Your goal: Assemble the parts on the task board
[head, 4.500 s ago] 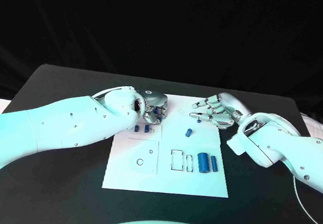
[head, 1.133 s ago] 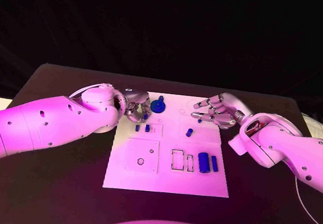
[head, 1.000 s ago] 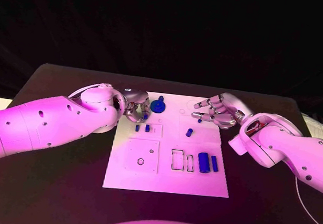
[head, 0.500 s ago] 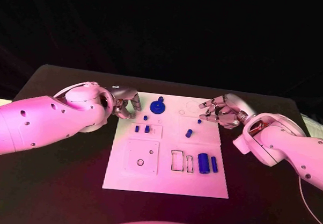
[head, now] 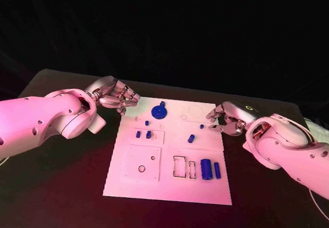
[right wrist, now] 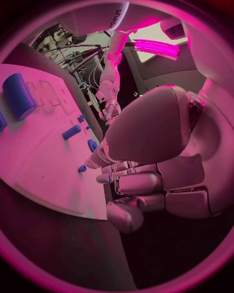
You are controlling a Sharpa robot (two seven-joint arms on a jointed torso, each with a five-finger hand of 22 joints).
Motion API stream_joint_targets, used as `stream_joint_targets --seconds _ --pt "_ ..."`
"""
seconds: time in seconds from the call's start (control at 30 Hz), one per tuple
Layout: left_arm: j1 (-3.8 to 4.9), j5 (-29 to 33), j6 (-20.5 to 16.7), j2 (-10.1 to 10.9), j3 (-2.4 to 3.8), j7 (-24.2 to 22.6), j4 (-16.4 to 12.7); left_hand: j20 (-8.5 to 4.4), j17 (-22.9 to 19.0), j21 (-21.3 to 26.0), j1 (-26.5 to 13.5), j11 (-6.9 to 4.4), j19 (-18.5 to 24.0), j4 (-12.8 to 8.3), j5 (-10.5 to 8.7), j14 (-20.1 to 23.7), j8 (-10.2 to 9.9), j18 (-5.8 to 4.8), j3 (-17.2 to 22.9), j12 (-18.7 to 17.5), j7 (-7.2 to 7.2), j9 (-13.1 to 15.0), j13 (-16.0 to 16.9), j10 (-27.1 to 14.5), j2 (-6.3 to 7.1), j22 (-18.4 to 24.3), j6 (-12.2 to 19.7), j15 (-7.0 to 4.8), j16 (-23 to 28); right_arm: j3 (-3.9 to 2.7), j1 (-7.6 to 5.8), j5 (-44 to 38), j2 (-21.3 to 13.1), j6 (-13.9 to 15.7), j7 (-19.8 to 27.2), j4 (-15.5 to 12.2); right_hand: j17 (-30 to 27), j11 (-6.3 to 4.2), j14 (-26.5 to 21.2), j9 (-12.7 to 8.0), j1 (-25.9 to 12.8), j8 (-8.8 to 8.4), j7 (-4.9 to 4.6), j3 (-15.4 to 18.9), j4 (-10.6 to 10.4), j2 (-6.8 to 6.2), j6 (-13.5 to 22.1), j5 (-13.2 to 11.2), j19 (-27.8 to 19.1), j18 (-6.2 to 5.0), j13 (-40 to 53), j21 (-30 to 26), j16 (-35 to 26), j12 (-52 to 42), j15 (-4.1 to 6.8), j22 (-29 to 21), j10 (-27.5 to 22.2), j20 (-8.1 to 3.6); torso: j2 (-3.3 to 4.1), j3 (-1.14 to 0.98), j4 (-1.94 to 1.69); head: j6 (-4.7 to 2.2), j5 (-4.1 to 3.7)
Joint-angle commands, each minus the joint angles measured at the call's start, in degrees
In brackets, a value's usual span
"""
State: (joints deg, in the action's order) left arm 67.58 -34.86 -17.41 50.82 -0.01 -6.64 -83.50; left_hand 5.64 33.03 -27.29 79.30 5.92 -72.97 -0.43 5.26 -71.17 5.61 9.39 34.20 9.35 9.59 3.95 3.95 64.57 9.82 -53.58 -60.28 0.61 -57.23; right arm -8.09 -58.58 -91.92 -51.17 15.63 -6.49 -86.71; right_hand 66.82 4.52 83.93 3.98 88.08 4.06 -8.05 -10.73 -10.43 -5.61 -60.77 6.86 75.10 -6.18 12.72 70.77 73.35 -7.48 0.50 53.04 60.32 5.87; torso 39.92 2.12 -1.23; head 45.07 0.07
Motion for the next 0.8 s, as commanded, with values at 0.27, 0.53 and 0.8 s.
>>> stream_joint_targets --seconds 0.27,0.53,0.8 --pt "-0.20 37.11 2.57 1.20 -0.44 -11.89 -2.17 0.22 -1.32 0.76 -0.61 -0.23 0.54 -0.04 -0.15 0.98 0.34 0.97 -1.88 1.32 0.25 -0.03 0.27 0.31 -0.51 0.49 0.23 -0.11 0.56 0.01 -0.05 -11.02 2.27 -4.88 -4.02 1.25 -0.49 0.27 2.02 -0.07 -0.64 -0.36 0.32 -3.24 0.14 -0.13 -0.44 -2.59 0.29 -0.62 -3.92 -0.43 -0.63 1.17 -0.53 -0.24 1.01 0.12 -0.03 0.06 0.04 -0.16 -0.10" --pt "-0.24 37.92 3.79 1.42 -0.50 -12.12 -3.02 0.24 -1.90 1.02 -0.54 -0.25 0.67 -0.25 -0.10 1.40 0.35 0.99 -2.47 1.65 0.27 -0.04 0.29 0.28 -0.59 0.69 0.36 -0.12 0.83 0.08 -0.08 -10.08 4.55 -5.95 -3.54 3.00 -0.69 0.36 2.05 -0.04 -0.75 -0.31 0.32 -5.46 0.42 0.58 -0.78 -3.12 0.40 -0.62 -5.65 -0.55 -0.74 1.52 -0.58 -0.37 1.76 0.17 0.03 -0.01 -0.02 -0.30 -0.21" --pt "-0.28 38.04 4.23 1.35 -0.54 -11.94 -3.37 0.23 -2.06 1.20 -0.29 -0.21 0.76 -0.54 -0.04 1.64 0.33 1.01 -2.78 1.85 0.37 -0.06 0.29 0.18 -0.71 0.83 0.50 -0.12 0.89 0.35 -0.08 -9.45 6.32 -7.03 -3.05 4.21 -0.71 0.42 2.09 0.00 -0.93 -0.29 0.27 -7.23 0.84 0.86 -1.11 -3.44 0.48 -0.59 -6.87 -0.59 -0.72 1.78 -0.58 -0.38 2.47 0.22 0.00 -0.02 -0.06 -0.23 -0.08"
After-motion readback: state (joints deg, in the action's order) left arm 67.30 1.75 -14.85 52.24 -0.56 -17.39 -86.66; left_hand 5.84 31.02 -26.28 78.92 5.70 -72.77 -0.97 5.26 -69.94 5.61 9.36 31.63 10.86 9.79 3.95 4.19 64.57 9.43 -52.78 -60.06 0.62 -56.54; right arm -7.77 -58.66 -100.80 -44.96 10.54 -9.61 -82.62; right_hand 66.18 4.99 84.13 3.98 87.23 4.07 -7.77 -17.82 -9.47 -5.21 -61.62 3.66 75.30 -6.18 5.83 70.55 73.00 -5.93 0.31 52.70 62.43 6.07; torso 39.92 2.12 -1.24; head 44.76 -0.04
